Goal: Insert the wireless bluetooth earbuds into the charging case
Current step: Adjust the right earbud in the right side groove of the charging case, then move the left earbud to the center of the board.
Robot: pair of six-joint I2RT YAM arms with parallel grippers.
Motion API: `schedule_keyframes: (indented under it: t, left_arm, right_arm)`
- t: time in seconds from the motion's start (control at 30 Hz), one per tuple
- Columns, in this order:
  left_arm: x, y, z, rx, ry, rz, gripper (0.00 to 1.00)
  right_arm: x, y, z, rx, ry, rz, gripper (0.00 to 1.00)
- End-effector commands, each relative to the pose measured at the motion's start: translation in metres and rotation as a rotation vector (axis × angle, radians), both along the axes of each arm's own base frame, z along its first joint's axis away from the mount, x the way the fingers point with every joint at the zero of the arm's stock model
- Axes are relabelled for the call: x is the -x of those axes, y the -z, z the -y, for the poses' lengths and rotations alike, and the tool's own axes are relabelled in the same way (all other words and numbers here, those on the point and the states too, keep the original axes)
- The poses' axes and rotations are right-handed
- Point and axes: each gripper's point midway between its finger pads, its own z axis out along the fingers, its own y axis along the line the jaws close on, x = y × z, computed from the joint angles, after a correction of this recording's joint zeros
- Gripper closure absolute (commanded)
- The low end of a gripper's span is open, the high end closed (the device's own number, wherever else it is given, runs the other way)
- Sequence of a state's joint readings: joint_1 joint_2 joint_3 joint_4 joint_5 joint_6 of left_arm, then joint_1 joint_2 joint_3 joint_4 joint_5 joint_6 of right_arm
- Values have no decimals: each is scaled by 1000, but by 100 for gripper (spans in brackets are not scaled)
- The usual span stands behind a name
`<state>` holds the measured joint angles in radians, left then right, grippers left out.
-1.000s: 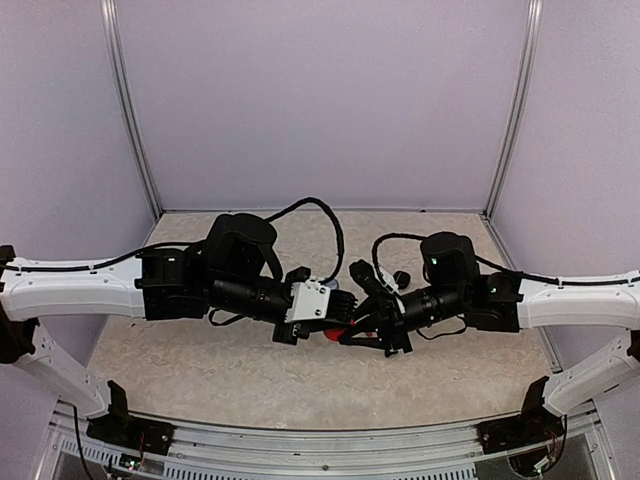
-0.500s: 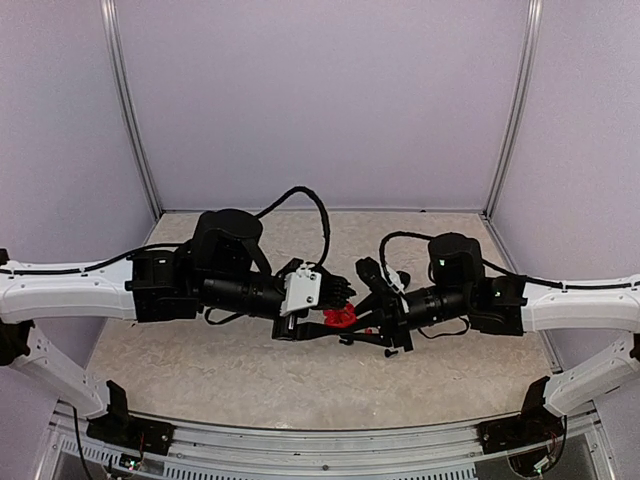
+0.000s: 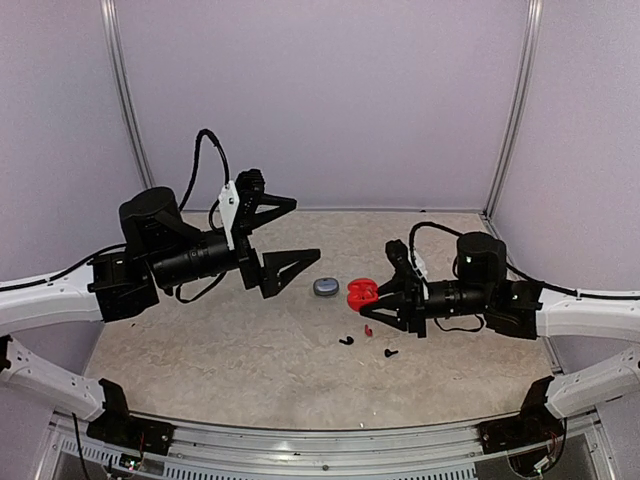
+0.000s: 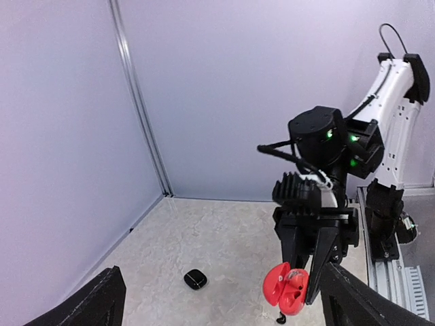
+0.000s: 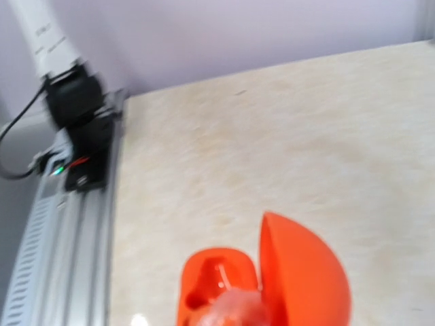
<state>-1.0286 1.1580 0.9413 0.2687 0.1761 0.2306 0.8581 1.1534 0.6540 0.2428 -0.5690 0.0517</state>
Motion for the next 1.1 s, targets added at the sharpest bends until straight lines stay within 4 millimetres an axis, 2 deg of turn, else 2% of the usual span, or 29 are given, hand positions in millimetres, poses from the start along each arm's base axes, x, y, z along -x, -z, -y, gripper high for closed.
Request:
schedule_keyframes:
  t: [0.0, 0.1, 0.13, 0.2, 0.23, 0.33, 0.4, 0.53, 0.63, 0.7, 0.97, 1.07]
  left_arm:
    - [-40, 27, 9, 31, -103, -246, 1]
    - [-74, 63, 17, -47, -232, -381, 1]
    - [-84, 86, 26, -100, -249, -423, 3]
    - [-89, 113, 41, -176, -240, -474, 9]
    - [-90, 133, 51, -220, -227, -504, 13]
    - [-87, 164, 69, -306, -182, -537, 21]
    - [-85, 198, 80, -411, -153, -553, 27]
    - [-70, 238, 98, -586, 5, -491, 33]
    - [-58, 270, 101, -732, 79, -393, 35]
    - [-58, 282, 104, -780, 117, -344, 35]
    - [-67, 298, 123, -842, 223, -174, 36]
    - [-71, 311, 130, -879, 259, -127, 38]
  right_arm:
    - [-32, -30, 29, -86, 198, 57, 100]
    - [-50, -40, 53, -101, 352, 83, 100]
    - [-56, -42, 61, -102, 396, 88, 100]
    - [-63, -47, 76, -110, 473, 93, 100]
    - [-65, -47, 82, -112, 501, 92, 100]
    - [-70, -46, 97, -107, 570, 85, 100]
    - [-72, -44, 103, -100, 595, 77, 100]
    - [-74, -42, 112, -98, 626, 63, 100]
    - [-73, -43, 117, -102, 634, 61, 100]
    - [-73, -43, 119, -107, 637, 59, 100]
    - [-72, -42, 117, -106, 615, 50, 100]
    - [-72, -41, 116, -104, 604, 48, 100]
